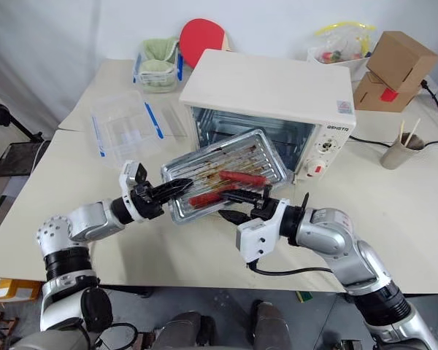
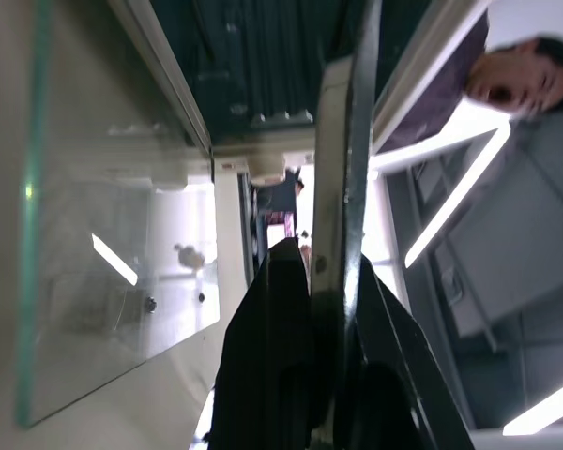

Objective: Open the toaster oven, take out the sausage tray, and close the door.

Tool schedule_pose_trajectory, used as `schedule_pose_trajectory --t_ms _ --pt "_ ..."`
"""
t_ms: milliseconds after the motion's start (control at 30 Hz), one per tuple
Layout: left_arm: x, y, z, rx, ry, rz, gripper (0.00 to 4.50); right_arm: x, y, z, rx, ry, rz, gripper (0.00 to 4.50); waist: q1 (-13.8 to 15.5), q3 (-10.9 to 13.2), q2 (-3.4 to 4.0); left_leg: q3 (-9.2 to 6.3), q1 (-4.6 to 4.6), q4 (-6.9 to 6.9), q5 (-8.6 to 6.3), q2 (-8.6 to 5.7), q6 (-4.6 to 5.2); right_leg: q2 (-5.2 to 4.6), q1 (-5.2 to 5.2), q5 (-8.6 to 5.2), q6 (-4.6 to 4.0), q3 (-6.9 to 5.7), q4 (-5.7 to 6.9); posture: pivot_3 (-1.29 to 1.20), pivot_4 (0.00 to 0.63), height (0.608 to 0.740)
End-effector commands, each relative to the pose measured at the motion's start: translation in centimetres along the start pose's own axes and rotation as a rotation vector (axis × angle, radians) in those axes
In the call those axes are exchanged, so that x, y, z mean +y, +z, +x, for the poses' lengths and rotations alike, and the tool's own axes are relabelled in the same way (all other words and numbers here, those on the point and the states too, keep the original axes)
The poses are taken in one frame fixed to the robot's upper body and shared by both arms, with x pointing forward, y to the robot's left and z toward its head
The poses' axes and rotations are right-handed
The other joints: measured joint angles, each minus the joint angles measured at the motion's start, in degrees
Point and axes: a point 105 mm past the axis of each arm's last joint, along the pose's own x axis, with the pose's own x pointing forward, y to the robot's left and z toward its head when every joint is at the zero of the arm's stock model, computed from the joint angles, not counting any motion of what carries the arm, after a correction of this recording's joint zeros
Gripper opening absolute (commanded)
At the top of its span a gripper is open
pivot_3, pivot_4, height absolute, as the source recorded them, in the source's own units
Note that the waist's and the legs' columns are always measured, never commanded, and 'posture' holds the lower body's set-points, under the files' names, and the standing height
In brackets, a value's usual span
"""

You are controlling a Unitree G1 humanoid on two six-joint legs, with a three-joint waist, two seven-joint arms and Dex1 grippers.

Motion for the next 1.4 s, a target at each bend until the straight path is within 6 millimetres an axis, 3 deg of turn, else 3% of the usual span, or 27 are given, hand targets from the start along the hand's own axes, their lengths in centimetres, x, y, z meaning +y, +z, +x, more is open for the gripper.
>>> schedule_pose_trajectory --t_ms 33,167,333,433,600,700,833,967,1033,1200,1400 --pt "-0.8 0.1 -1.0 -0.063 -0.007 -0.012 0.0 -0.2 1.0 -1.1 -0.057 0.008 0.008 3.68 0.02 0.0 0.0 0.0 0.01 0.0 0.0 -0.01 0.0 -0.02 0.0 0.0 0.0 0.02 0.02 0.0 0.15 0.74" --pt "-0.1 -0.1 -3.7 -0.133 0.041 -0.004 0.0 0.3 1.2 -2.6 -0.08 0.032 0.089 3.81 0.03 0.0 0.0 0.01 0.01 0.0 0.0 -0.04 0.0 0.0 0.02 0.0 -0.01 0.02 0.0 0.0 0.15 0.74" --pt "0.7 -0.1 -7.4 -0.218 0.098 0.001 0.0 0.0 -0.4 -5.2 -0.033 -0.002 0.193 3.65 0.02 -0.01 -0.01 0.08 0.1 -0.02 0.0 -0.03 0.0 0.06 0.09 -0.02 -0.04 0.06 -0.02 0.0 0.15 0.74" --pt "0.7 -0.3 -9.7 -0.266 0.12 0.008 0.0 -0.2 -1.8 -7.2 0.015 -0.037 0.27 2.88 -0.03 -0.01 -0.01 0.11 0.35 -0.12 -0.01 -0.01 -0.01 0.07 0.29 -0.06 -0.1 0.08 -0.06 0.0 0.15 0.74" --pt "-0.4 -0.1 -13.5 -0.396 0.106 0.057 0.0 1.1 -4.5 -10.2 0.122 0.018 0.467 1.11 -0.08 -0.01 -0.02 0.08 0.76 -0.2 -0.11 0.18 -0.18 -0.02 0.8 -0.1 -0.17 0.08 -0.4 0.0 0.15 0.74" --pt "-0.3 -0.9 -15.1 -0.466 0.131 0.064 0.0 1.0 -6.3 -11.3 0.166 -0.046 0.607 0.07 -0.05 -0.01 -0.02 0.05 0.77 -0.2 -0.15 0.23 -0.23 -0.25 0.79 -0.14 -0.25 0.03 -0.37 0.0 0.15 0.74" --pt "0.4 -2.2 -16.3 -0.573 0.155 0.044 0.0 3.4 -8.2 -12.3 0.202 -0.002 0.735 0.03 0.1 -0.01 -0.02 0.05 0.79 -0.2 -0.19 0.13 -0.19 -0.54 0.77 -0.18 -0.32 -0.08 -0.5 0.0 0.15 0.74" --pt "1.0 -3.5 -16.7 -0.706 0.163 0.012 0.0 5.9 -10.7 -12.0 0.254 0.02 0.875 0.03 -0.11 -0.01 -0.01 0.05 0.79 -0.19 -0.22 0.07 -0.19 -0.65 0.8 -0.18 -0.33 -0.09 -0.6 0.0 0.15 0.74" --pt "0.9 -3.9 -16.4 -0.748 0.164 0.009 0.0 6.2 -11.4 -11.7 0.245 0.023 0.901 0.03 -0.11 -0.01 -0.01 0.06 0.79 -0.19 -0.24 0.06 -0.2 -0.67 0.78 -0.18 -0.32 -0.09 -0.59 0.0 0.15 0.74" --pt "0.4 -4.4 -15.6 -0.789 0.165 0.016 0.0 5.6 -11.2 -10.5 0.171 0.044 0.889 0.03 0.07 0.0 0.0 0.05 0.76 -0.19 -0.24 0.05 -0.18 -0.67 0.76 -0.19 -0.33 -0.11 -0.61 0.0 0.15 0.74" --pt "0.3 -4.6 -15.3 -0.812 0.176 0.011 0.0 2.5 -9.3 -9.5 0.014 -0.016 0.952 0.03 0.01 0.0 0.02 0.04 0.73 -0.2 -0.26 0.06 -0.16 -0.66 0.74 -0.19 -0.33 -0.12 -0.63 0.0 0.15 0.74"
